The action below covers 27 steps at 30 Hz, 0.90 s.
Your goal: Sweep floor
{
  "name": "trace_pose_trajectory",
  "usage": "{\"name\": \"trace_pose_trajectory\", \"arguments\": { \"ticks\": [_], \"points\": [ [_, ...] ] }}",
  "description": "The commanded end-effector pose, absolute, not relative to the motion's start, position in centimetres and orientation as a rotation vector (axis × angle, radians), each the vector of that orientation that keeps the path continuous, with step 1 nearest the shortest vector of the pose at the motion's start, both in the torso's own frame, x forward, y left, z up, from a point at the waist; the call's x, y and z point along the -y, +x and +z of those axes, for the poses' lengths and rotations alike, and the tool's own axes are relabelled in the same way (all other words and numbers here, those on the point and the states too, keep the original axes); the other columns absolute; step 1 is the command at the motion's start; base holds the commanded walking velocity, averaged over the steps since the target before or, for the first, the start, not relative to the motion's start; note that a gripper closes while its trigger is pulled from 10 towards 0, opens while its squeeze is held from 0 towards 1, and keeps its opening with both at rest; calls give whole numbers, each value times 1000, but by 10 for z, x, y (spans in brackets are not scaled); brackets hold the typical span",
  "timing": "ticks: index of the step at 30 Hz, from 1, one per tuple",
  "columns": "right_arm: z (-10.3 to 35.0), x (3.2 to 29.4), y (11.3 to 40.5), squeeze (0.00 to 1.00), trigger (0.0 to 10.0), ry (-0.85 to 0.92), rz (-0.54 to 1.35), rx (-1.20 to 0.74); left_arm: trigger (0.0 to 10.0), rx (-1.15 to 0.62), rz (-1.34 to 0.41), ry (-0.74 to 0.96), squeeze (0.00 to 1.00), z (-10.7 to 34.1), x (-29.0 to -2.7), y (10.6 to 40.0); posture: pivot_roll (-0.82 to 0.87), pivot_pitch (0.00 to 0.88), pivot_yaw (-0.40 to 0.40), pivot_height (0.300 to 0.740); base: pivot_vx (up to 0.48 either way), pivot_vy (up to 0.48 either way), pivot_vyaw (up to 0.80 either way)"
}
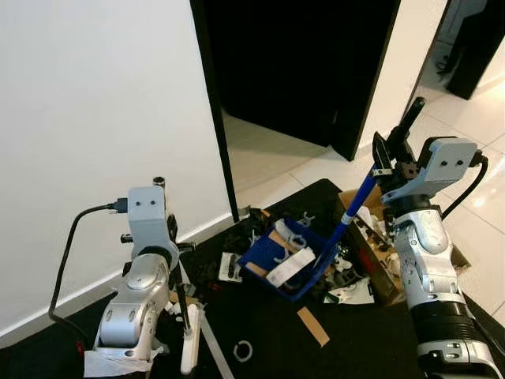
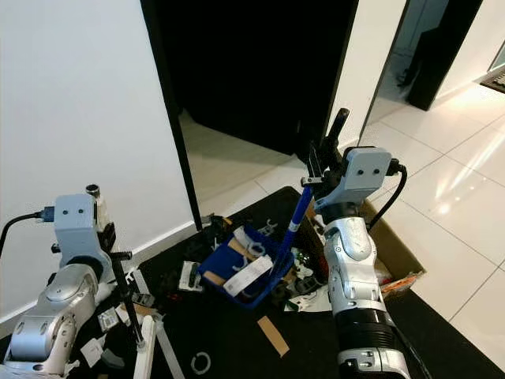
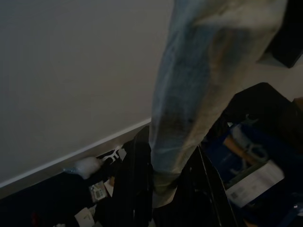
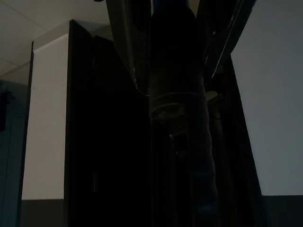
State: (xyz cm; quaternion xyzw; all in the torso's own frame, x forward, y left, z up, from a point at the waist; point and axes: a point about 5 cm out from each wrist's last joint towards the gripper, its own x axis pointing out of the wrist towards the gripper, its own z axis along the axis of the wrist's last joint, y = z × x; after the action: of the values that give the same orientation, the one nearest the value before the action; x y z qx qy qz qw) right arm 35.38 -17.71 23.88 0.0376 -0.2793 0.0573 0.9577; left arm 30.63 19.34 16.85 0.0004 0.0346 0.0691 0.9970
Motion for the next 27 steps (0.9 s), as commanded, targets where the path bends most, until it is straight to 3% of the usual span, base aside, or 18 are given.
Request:
{"name": "trace_pose_trajectory", "arguments": {
  "ticks": [1,27],
  "points": [
    [251,175,353,0,10000,94,129,619,10000,3,144,12,0,179,-192,306,69,133,80,740,0,0,0],
    [268,180,349,0,10000,77,130,686,10000,26,192,14,0,181,-193,312,65,146,76,740,0,0,0]
  ]
}}
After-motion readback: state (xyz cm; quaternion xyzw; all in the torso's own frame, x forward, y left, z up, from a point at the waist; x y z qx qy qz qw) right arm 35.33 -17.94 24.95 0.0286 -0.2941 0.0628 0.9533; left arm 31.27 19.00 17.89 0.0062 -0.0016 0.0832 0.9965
